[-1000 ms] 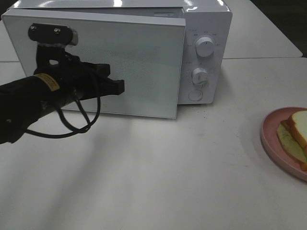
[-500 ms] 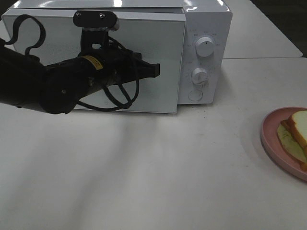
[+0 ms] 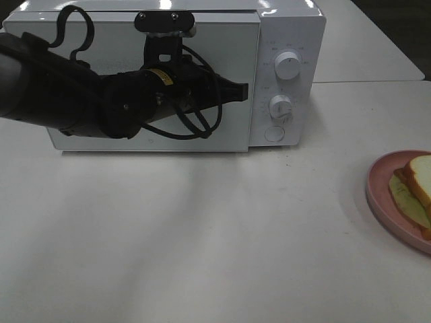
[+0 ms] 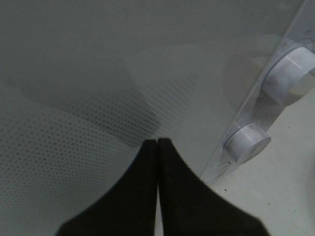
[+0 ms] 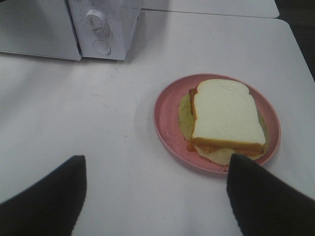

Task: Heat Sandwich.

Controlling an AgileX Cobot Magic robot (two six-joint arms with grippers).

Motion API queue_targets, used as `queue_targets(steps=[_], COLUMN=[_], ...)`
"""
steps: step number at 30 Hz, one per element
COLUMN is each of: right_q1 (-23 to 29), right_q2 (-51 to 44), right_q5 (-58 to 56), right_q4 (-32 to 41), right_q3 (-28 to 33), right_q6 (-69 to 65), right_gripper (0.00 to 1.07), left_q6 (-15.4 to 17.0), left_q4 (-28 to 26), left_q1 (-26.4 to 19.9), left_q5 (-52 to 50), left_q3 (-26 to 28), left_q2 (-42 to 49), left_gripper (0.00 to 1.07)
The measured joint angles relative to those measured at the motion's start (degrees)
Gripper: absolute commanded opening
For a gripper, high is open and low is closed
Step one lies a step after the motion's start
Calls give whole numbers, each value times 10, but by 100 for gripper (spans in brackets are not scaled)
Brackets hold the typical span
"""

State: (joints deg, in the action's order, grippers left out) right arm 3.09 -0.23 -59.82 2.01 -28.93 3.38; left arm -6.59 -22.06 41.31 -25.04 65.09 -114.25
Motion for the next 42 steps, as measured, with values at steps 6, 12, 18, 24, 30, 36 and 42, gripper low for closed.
queue_targets(steps=[6,12,18,24,30,36,42], right_q1=[0,0,0,0,0,0,0], right_q2=[0,0,0,0,0,0,0], right_q5=[0,0,0,0,0,0,0], right_q4=[0,0,0,0,0,0,0], right_q3=[0,0,0,0,0,0,0], right_q6=[0,0,0,0,0,0,0], right_gripper=[76,76,76,76,76,76,76], left_q6=[-55,-83,-93,-93,-94,-94,-94], left_q4=[-55,-84,-88,-90,-93,-92,-89], left_q1=[5,5,5,5,5,16,31], left_q5=[29,40,46,54,53,33,34], left_q3=[41,61,62,65,50,11,-50], left_q2=[-19,-28,-28,-28,-10,19,62], left_gripper=[0,0,0,0,0,0,0])
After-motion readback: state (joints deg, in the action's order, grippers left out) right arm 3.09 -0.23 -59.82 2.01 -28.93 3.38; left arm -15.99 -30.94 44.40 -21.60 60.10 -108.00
